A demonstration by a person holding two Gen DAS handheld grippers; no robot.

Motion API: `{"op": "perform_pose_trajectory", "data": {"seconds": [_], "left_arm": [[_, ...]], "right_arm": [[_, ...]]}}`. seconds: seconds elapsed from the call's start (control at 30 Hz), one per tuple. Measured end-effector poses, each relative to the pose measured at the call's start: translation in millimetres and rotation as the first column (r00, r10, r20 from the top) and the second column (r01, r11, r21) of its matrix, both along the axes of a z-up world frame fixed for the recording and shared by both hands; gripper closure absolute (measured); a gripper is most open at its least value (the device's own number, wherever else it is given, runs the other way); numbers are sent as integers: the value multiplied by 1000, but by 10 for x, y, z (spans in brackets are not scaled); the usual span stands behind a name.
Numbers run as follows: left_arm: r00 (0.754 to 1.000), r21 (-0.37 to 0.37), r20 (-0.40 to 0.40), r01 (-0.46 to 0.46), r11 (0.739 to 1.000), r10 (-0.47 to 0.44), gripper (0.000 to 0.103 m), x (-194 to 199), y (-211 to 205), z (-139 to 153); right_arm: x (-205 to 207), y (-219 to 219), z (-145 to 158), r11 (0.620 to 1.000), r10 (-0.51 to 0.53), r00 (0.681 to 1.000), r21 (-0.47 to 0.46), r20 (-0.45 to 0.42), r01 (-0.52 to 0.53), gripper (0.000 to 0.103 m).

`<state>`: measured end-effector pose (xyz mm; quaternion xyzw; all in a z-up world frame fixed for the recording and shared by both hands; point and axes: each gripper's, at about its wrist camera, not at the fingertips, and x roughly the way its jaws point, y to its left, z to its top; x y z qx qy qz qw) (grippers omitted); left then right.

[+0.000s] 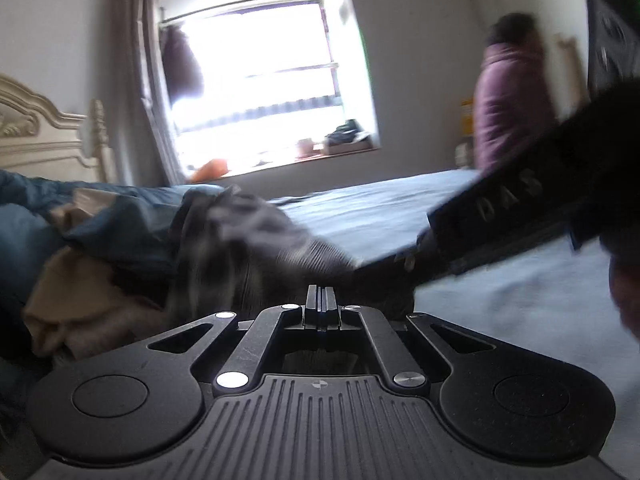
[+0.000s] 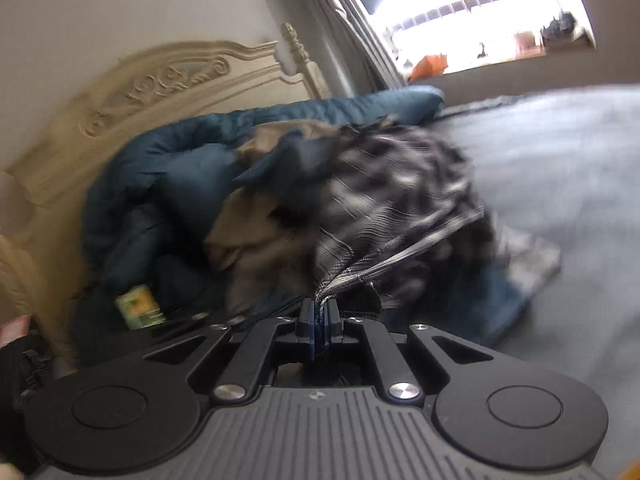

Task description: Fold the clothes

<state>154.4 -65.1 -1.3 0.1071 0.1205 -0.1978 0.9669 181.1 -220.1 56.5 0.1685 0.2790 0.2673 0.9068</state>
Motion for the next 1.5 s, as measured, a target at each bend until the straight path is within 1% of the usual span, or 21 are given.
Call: {"op": "perform_pose_trajectory", "data": {"seconds": [0.13, 0.2, 0.3, 0.37, 0.43, 0.5, 0.57, 0.67, 0.7, 0.77, 0.8, 0.87, 0.9, 0.93, 1.0, 1.07, 1.13, 1.27, 1.37, 1.43, 1.5], "left_arm": [[993, -45, -20, 115, 992, -116, 103, -722, -150, -125], [983, -48, -23, 183, 982, -184, 103, -1105, -255, -213], [957, -81, -74, 276, 958, -281, 103, -1607, -430, -362], [943, -90, -87, 313, 945, -321, 103, -1878, -532, -439], [926, -124, -122, 343, 931, -357, 103, -2088, -603, -462], [913, -163, -162, 349, 923, -374, 103, -2225, -638, -477], [902, -216, -209, 334, 917, -377, 103, -2267, -592, -513], [902, -243, -265, 279, 929, -340, 102, -2203, -449, -618], [904, -243, -286, 252, 937, -317, 98, -2231, -398, -664], [915, -246, -313, 179, 953, -253, 82, -2173, -267, -744], [925, -254, -313, 137, 957, -216, 69, -2114, -187, -770], [940, -270, -311, 54, 961, -140, 52, -1994, -25, -815], [947, -279, -303, 18, 960, -106, 37, -1960, 66, -804], [955, -290, -288, -12, 957, -75, 26, -1968, 167, -756], [965, -296, -262, -58, 953, -23, 16, -1895, 315, -723], [969, -282, -245, -85, 956, 14, 6, -1770, 410, -722], [968, -252, -247, -102, 962, 37, 4, -1620, 472, -732], [953, -224, -301, -110, 968, 38, 2, -1240, 484, -821], [928, -233, -373, -111, 966, 17, 4, -1031, 474, -952], [907, -239, -421, -122, 963, 11, 14, -885, 445, -1028], [888, -264, -460, -132, 955, -4, 32, -810, 436, -1104]], "right_arm": [[-965, -253, -186, 1000, 12, 1000, 21, -14, -12, 97], [-1396, -480, -313, 998, 0, 998, 66, -59, 4, 97], [-2059, -751, -475, 996, -18, 997, 87, -74, 24, 97], [-2441, -923, -585, 986, -33, 994, 159, -109, 50, 98], [-2816, -1071, -682, 977, -47, 994, 201, -103, 67, 98], [-3083, -1209, -744, 969, -65, 993, 229, -102, 87, 98], [-3198, -1340, -829, 972, -95, 988, 204, -118, 117, 98], [-3371, -1537, -956, 973, -139, 980, 164, -141, 161, 98], [-3429, -1603, -998, 973, -154, 977, 150, -148, 176, 98], [-3528, -1729, -1066, 972, -181, 970, 122, -162, 201, 96], [-3507, -1771, -1028, 975, -180, 968, 102, -173, 200, 95], [-3470, -1852, -941, 979, -181, 966, 61, -187, 195, 81], [-3472, -1880, -848, 980, -186, 970, 36, -157, 194, 64], [-3454, -1894, -740, 981, -191, 974, 17, -120, 195, 51], [-3398, -1887, -561, 980, -197, 979, -10, -49, 196, 38], [-3182, -1806, -410, 981, -195, 981, -29, -19, 194, 29], [-2880, -1695, -347, 983, -181, 982, -35, -45, 180, 16], [-2193, -1308, -411, 992, -119, 984, -45, -134, 114, 9], [-1660, -1005, -533, 994, -102, 976, -66, -192, 91, 8], [-1269, -836, -605, 990, -127, 965, -90, -231, 109, 8], [-966, -739, -674, 980, -178, 952, -132, -250, 149, 8]]}}
